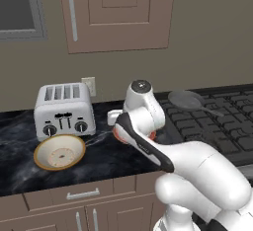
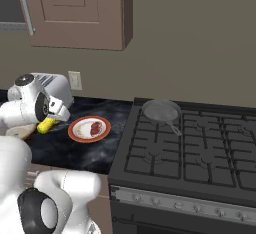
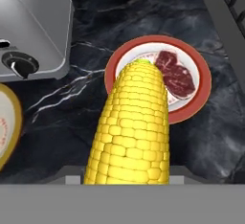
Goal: Place the steak on the plate and place the corn on the same plate.
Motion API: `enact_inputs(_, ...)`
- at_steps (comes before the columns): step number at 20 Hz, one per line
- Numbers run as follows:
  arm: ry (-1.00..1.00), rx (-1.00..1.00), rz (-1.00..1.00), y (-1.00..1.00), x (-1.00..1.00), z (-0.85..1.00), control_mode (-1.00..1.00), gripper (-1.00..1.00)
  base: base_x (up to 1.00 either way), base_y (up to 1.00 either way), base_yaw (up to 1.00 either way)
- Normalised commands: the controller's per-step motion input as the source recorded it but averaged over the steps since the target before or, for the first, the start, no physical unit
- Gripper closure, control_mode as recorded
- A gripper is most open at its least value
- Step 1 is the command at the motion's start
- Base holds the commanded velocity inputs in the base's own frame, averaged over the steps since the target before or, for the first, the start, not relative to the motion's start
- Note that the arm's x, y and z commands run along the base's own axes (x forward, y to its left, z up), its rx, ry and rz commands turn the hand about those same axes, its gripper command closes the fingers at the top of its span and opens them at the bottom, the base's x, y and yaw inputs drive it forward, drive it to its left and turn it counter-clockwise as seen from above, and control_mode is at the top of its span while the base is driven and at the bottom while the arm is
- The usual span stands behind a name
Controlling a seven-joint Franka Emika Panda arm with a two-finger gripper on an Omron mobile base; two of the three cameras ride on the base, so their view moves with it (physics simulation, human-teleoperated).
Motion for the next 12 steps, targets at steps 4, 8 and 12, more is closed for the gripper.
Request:
enact_inputs(4,0.13,0.04,0.14,-0.30,0.64,0.15,-1.00,1.00,0.00,0.00,0.00)
enact_inputs(8,0.24,0.00,0.11,-0.04,0.88,0.01,-1.00,1.00,0.00,0.00,0.00)
enact_inputs(12,0.29,0.00,0.04,0.00,0.84,0.00,-1.00,1.00,0.00,0.00,0.00)
